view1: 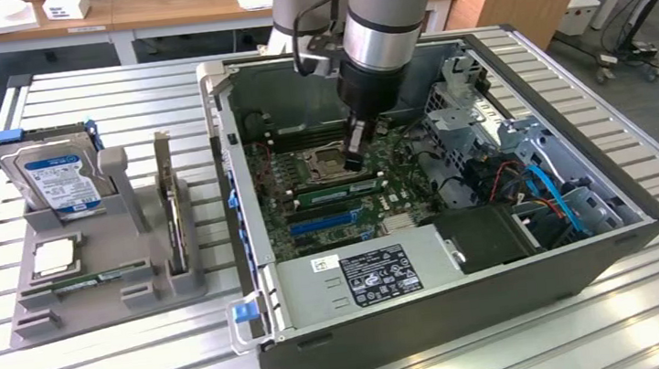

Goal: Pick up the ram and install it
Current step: 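Press down the ram until it locks into place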

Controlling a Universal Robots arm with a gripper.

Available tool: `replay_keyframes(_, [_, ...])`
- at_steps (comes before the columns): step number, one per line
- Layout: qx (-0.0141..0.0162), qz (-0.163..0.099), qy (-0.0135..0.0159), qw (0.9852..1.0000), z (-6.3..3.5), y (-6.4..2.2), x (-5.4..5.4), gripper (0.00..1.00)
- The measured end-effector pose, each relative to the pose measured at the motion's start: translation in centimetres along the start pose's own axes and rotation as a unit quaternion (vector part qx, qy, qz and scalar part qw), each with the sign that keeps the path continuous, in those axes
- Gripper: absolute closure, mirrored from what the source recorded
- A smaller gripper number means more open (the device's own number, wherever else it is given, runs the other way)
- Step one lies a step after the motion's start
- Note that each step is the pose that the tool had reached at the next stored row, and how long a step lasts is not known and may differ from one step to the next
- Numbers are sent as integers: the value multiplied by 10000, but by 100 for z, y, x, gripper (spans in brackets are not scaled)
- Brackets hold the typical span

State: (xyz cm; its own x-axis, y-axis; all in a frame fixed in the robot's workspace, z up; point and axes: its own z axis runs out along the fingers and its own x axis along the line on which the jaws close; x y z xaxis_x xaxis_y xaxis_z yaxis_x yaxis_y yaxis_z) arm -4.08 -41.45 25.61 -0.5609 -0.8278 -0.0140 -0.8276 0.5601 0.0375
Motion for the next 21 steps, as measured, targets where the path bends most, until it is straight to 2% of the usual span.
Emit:
replay_keyframes(6, [6, 464, -17, 9989, 1, 0, 0, 90])
replay_keyframes(11, [12, 860, -32, 9963, 2, 0, 0, 90])
replay_keyframes(15, [16, 1174, -44, 9931, 2, 0, 0, 90])
replay_keyframes(21, [23, 1660, -62, 9861, 4, 0, 0, 90])
